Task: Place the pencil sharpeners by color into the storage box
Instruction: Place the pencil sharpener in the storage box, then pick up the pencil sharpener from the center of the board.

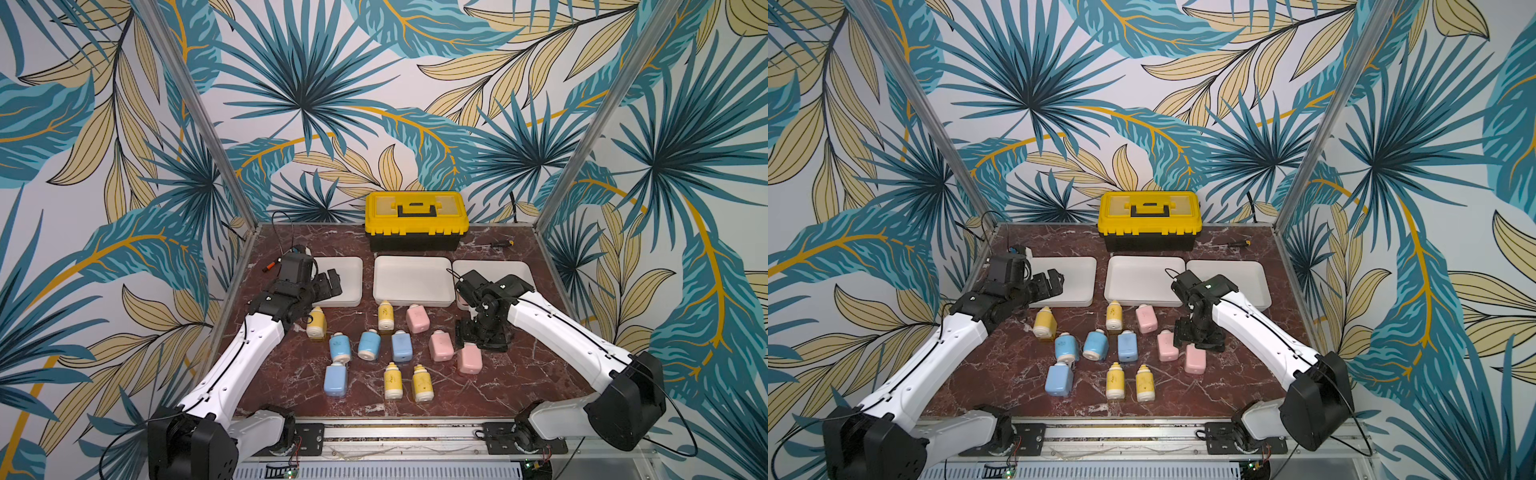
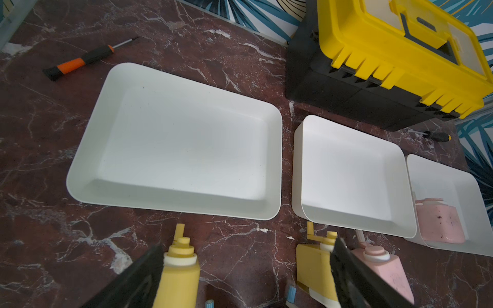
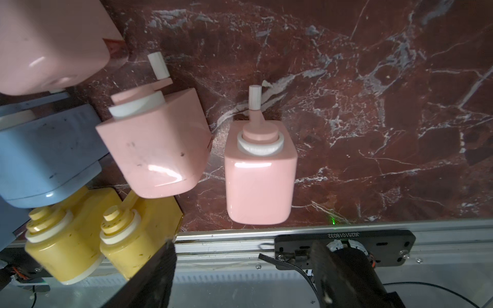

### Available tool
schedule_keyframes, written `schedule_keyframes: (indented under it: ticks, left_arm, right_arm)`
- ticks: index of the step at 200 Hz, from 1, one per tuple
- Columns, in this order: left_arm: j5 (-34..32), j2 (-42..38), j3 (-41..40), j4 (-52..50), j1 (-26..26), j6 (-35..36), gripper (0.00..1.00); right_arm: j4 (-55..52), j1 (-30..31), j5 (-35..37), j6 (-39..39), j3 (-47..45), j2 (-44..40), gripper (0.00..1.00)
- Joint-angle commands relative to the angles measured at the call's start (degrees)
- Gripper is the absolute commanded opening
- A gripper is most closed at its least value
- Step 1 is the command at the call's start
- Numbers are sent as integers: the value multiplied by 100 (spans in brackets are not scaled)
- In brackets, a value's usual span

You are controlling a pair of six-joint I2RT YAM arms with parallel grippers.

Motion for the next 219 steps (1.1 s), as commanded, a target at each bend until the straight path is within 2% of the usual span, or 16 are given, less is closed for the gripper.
schedule_keyframes:
  ticks: [1,94,172,219]
  left_arm:
    - [27,-164,-68,-26,-19,-61,99]
    - [-46,-241,-120,-26,-20,-21,99]
    - [-11,-161,-104,-26,-21,-81,99]
    - [20,-153,-67,-26,-19,-83,99]
  right_arm:
    - [444,27,-80,320,-338,4,80]
    - [806,5,213,265,-535,531,78]
    - [554,-62,253,153,-617,214,77]
    - [766,-141,158,75,-875,269,77]
